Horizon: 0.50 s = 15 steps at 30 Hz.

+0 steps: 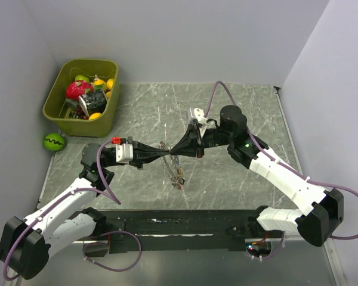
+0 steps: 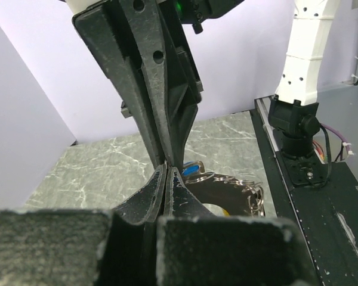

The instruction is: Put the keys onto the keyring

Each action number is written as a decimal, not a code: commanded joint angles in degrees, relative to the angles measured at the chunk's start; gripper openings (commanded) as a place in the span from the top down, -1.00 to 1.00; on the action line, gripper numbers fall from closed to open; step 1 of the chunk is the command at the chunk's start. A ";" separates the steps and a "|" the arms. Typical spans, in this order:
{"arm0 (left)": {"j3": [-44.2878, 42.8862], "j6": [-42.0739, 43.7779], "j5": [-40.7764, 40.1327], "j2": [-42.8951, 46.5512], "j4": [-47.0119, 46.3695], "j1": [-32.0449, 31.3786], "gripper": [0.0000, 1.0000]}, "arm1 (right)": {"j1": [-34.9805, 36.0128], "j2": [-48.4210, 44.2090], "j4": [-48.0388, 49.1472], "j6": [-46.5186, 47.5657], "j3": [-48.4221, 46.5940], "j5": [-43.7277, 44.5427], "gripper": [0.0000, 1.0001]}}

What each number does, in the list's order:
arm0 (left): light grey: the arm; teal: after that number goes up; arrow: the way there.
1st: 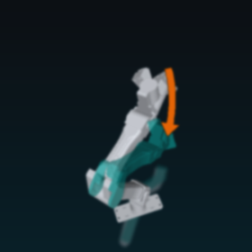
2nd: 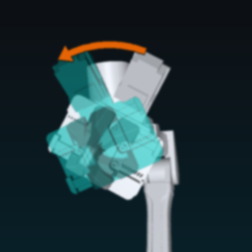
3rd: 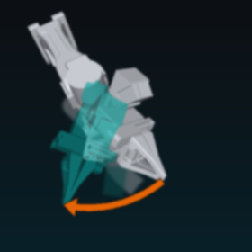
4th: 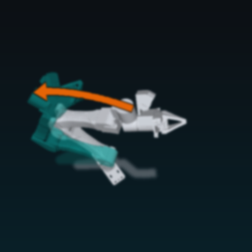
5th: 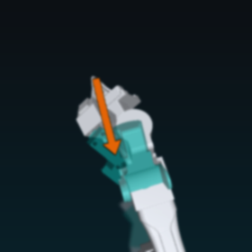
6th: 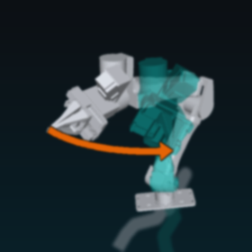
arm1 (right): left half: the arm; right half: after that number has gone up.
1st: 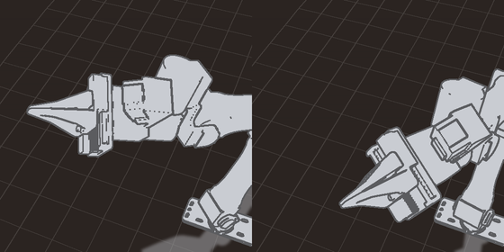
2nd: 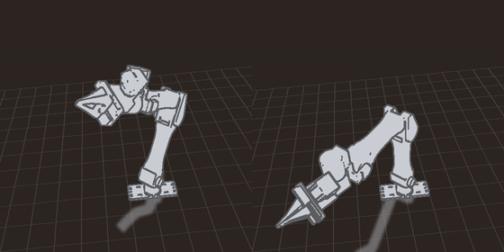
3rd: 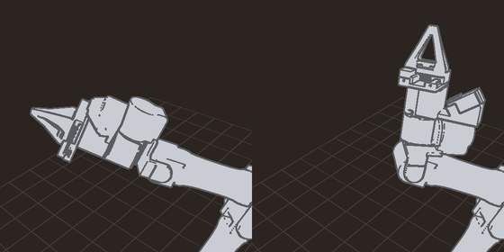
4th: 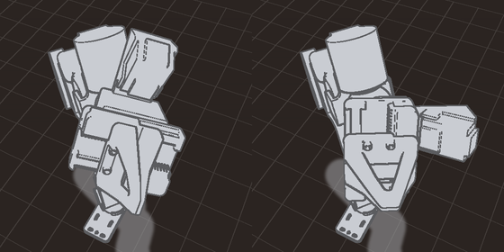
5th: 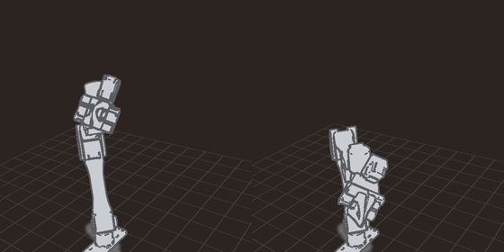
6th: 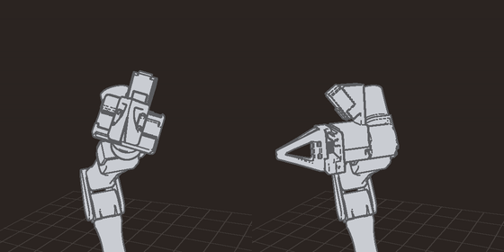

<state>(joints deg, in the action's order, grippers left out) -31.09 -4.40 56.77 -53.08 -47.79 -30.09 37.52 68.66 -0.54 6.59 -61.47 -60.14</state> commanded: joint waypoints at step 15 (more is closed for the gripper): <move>0.07 0.01 -0.26 0.96 -2.75 -0.32 0.98 | 0.98 0.51 4.58 -2.55 -1.19 2.04 1.00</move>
<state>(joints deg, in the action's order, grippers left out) -30.76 -5.32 55.13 -52.95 -48.60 -29.82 37.67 68.86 1.02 4.05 -61.47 -59.44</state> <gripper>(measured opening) 0.013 0.020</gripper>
